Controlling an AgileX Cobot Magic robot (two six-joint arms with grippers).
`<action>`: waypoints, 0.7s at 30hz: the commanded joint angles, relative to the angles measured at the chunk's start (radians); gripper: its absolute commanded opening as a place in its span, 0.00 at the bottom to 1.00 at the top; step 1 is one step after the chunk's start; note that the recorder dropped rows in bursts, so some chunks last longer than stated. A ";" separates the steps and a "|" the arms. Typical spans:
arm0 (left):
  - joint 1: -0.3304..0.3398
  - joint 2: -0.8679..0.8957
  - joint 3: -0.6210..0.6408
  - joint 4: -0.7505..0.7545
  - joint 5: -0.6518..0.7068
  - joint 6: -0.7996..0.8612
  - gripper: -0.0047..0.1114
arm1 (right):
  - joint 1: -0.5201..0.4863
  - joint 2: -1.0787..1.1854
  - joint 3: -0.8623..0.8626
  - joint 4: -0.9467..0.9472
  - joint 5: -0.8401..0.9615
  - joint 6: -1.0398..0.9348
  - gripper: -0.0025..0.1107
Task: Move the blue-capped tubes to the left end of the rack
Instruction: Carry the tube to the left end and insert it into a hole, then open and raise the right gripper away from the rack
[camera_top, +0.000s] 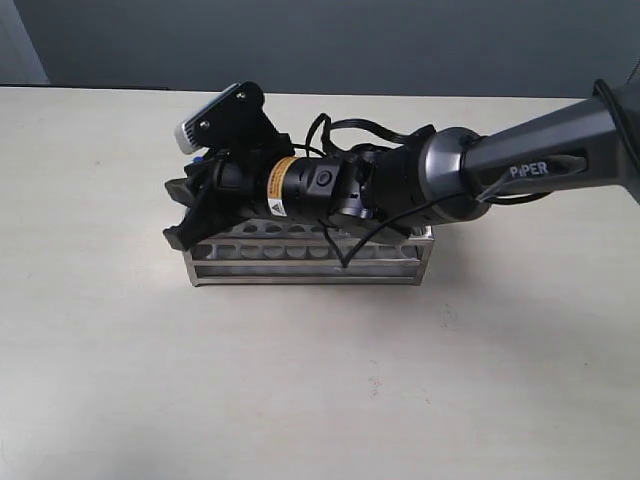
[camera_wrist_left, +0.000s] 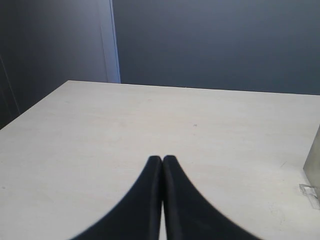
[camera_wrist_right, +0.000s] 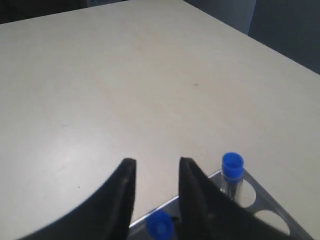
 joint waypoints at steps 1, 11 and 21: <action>-0.009 -0.004 0.003 -0.003 -0.005 -0.002 0.04 | 0.003 -0.009 -0.027 -0.021 0.005 0.003 0.48; -0.009 -0.004 0.003 -0.003 -0.005 -0.002 0.04 | -0.003 -0.251 -0.011 0.030 0.360 -0.196 0.36; -0.009 -0.004 0.003 -0.003 -0.005 -0.002 0.04 | -0.149 -0.475 0.293 0.161 0.263 -0.185 0.47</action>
